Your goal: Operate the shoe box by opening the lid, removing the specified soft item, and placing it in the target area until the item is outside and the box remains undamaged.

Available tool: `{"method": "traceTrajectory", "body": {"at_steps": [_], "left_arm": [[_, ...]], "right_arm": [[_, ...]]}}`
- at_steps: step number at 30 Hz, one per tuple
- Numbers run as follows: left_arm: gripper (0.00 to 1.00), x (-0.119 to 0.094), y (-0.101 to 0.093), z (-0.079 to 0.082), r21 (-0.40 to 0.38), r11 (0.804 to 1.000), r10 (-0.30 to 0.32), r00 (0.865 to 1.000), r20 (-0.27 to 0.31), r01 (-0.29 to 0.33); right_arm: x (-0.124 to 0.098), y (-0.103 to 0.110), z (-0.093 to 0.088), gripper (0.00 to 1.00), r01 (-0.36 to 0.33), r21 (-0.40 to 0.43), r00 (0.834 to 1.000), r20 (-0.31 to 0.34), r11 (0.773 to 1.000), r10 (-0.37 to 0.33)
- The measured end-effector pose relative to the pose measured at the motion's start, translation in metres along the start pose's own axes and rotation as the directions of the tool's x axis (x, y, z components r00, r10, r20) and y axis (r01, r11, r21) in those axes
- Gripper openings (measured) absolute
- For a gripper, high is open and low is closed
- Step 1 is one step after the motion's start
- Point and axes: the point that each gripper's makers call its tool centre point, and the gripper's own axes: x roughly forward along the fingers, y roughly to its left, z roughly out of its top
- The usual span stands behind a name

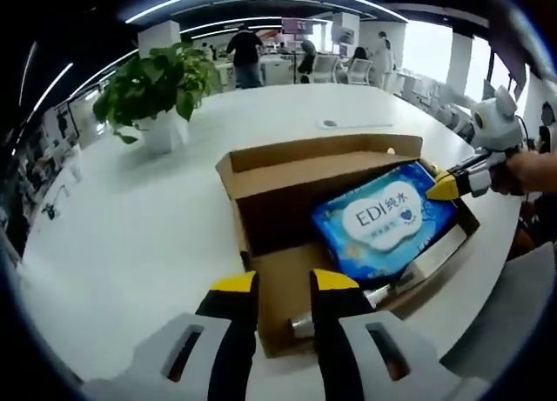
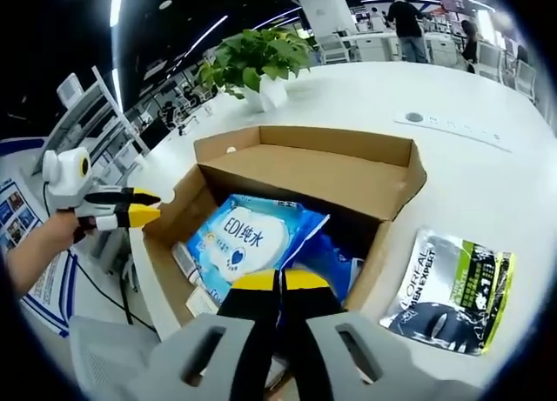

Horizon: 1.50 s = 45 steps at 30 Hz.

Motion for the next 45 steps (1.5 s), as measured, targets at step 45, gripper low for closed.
{"method": "traceTrajectory", "body": {"at_steps": [45], "left_arm": [[0.19, 0.07, -0.071, -0.012, -0.089, 0.958, -0.285, 0.942, -0.178, 0.273]], "right_arm": [[-0.002, -0.006, -0.003, 0.0, 0.018, 0.013, 1.0, -0.001, 1.0, -0.018]]}}
